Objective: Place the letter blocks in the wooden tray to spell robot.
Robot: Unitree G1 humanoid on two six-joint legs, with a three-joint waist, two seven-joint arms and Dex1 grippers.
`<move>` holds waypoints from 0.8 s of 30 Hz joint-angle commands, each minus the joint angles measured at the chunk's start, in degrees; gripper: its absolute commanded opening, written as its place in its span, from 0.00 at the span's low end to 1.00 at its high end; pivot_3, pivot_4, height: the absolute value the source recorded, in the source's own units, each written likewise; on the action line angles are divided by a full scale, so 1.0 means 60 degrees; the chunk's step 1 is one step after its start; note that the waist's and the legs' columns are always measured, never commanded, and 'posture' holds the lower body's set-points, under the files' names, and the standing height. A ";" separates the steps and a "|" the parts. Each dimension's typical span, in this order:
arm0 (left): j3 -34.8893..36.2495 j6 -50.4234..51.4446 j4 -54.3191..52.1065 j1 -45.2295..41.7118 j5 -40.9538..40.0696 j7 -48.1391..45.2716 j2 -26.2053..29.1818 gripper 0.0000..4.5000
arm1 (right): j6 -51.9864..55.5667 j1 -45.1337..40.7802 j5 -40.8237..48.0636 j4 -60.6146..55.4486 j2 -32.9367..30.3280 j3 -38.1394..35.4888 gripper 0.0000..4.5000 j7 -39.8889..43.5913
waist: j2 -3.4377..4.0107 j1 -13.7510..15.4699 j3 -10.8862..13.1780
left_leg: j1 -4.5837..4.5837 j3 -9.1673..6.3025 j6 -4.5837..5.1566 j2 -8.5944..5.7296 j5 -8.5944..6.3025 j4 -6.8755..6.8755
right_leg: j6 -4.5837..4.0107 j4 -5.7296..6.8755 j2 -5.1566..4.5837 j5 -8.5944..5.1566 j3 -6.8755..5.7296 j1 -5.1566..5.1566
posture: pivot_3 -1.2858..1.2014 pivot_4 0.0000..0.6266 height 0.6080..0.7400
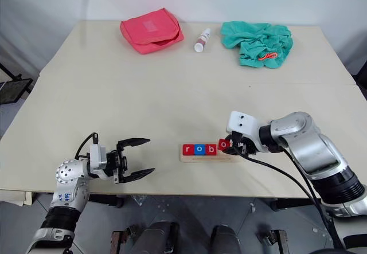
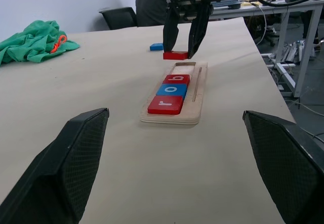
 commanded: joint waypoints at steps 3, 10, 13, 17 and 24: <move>0.0168 -0.0121 -0.0438 0.0281 -0.0083 0.0141 0.0060 1.00 | -0.0333 -0.0250 -0.0154 0.0090 -0.0040 0.0181 0.32 0.0136 | 0.0000 0.0004 0.0000 | 0.0000 -0.0002 0.0000 0.0001 0.0000 -0.0001 | 0.0000 0.0002 0.0000 0.0000 -0.0001 -0.0001 | 0.52 0.24 1.00; 0.0148 -0.0103 -0.0582 0.0385 -0.0073 0.0255 0.0058 1.00 | -0.0709 -0.0257 -0.0426 0.0316 -0.0076 0.0348 0.49 0.0316 | 0.0000 0.0005 0.0000 | 0.0000 -0.0001 0.0000 0.0000 0.0000 0.0000 | 0.0000 0.0000 0.0000 0.0000 0.0000 -0.0001 | 0.52 0.24 1.00; 0.0128 -0.0106 -0.0597 0.0392 -0.0073 0.0285 0.0042 1.00 | -0.0859 -0.0232 -0.0414 0.0213 -0.0123 0.0354 0.70 0.0490 | 0.0000 0.0006 0.0000 | 0.0000 0.0000 0.0000 0.0000 0.0000 0.0000 | 0.0000 0.0000 0.0000 0.0000 0.0000 -0.0001 | 0.52 0.24 1.00; 0.0108 -0.0097 -0.0591 0.0356 -0.0071 0.0312 0.0044 1.00 | -0.0986 -0.0255 -0.0489 0.0240 -0.0149 0.0339 0.99 0.0526 | 0.0000 0.0007 0.0000 | 0.0000 0.0001 0.0000 0.0000 0.0000 0.0000 | 0.0000 0.0000 0.0000 0.0000 -0.0001 -0.0001 | 0.52 0.24 1.00; 0.0096 -0.0072 -0.0540 0.0231 -0.0072 0.0303 0.0051 1.00 | -0.0807 -0.0083 -0.0130 0.0027 -0.0233 -0.0156 0.99 0.0544 | 0.0000 0.0013 0.0000 | 0.0000 0.0000 0.0000 0.0000 0.0000 0.0000 | 0.0000 0.0000 0.0000 0.0000 0.0000 0.0000 | 0.52 0.24 1.00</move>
